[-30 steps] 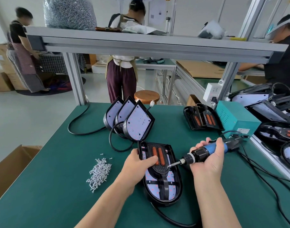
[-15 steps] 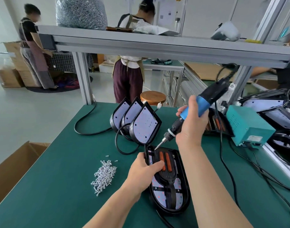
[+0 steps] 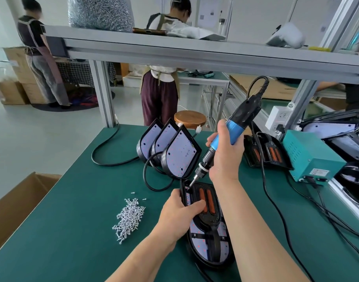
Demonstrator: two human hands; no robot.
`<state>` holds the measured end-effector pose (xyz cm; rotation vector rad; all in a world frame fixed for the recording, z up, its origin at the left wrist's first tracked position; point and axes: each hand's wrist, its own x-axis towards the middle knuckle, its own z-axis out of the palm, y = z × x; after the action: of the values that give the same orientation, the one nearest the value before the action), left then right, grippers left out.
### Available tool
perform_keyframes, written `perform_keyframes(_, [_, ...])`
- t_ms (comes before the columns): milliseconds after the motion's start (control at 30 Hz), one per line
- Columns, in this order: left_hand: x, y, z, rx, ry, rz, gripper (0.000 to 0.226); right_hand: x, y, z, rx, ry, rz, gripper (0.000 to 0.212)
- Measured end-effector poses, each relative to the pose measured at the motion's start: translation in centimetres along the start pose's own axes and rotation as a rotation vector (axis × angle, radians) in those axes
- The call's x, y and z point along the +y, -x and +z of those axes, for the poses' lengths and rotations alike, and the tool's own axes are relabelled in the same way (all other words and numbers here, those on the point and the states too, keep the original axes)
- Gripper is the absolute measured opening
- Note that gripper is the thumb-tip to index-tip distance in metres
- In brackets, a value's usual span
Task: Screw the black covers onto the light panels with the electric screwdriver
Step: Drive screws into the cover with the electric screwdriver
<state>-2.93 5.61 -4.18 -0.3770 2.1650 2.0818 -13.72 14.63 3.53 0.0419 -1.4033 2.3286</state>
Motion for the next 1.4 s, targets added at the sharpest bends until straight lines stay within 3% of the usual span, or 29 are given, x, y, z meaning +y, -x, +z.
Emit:
perform_keyframes(400, [-0.1,-0.1,-0.1,-0.004,0.008,-0.016,0.047,0.0,0.8,1.4,-0.304,0.027,-0.059,0.019])
perform_keyframes(1033, [-0.8,-0.7,-0.2,-0.001,0.043,-0.021,0.043,0.3,1.0,1.2,-0.211,0.021,-0.111,0.018])
perform_keyframes(1400, [-0.7,-0.8,-0.1,0.018,0.034,-0.032,0.045,0.1,1.9,0.9,-0.303,0.057,-0.107,0.012])
